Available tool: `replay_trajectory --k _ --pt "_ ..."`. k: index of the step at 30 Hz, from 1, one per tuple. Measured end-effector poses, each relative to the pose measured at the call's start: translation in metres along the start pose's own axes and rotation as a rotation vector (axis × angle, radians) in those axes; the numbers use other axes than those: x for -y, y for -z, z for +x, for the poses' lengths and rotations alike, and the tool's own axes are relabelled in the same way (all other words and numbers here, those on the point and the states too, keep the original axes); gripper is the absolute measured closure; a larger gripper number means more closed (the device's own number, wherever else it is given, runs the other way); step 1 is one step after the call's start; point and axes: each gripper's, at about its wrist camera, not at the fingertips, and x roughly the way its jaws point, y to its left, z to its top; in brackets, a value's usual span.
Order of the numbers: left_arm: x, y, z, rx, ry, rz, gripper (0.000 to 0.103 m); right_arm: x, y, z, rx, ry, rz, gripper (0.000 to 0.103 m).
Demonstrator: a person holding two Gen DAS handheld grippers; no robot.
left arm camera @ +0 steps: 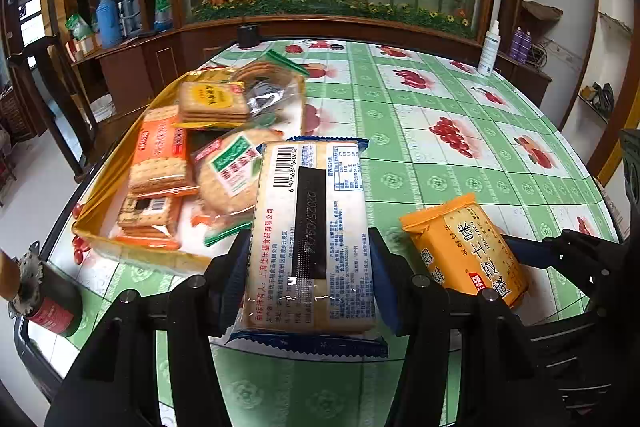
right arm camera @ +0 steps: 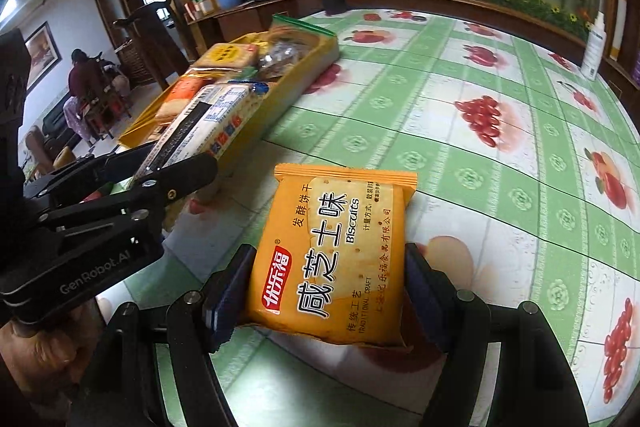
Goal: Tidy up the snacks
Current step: 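Carry the white pack and the orange pack over the tray with both tools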
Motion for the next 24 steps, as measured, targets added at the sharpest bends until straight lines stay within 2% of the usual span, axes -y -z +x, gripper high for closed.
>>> replay_trajectory --k 24 --pt "-0.048 0.004 -0.003 0.011 -0.052 -0.09 0.049 -0.045 -0.015 0.013 -0.006 -0.063 -0.08 0.029"
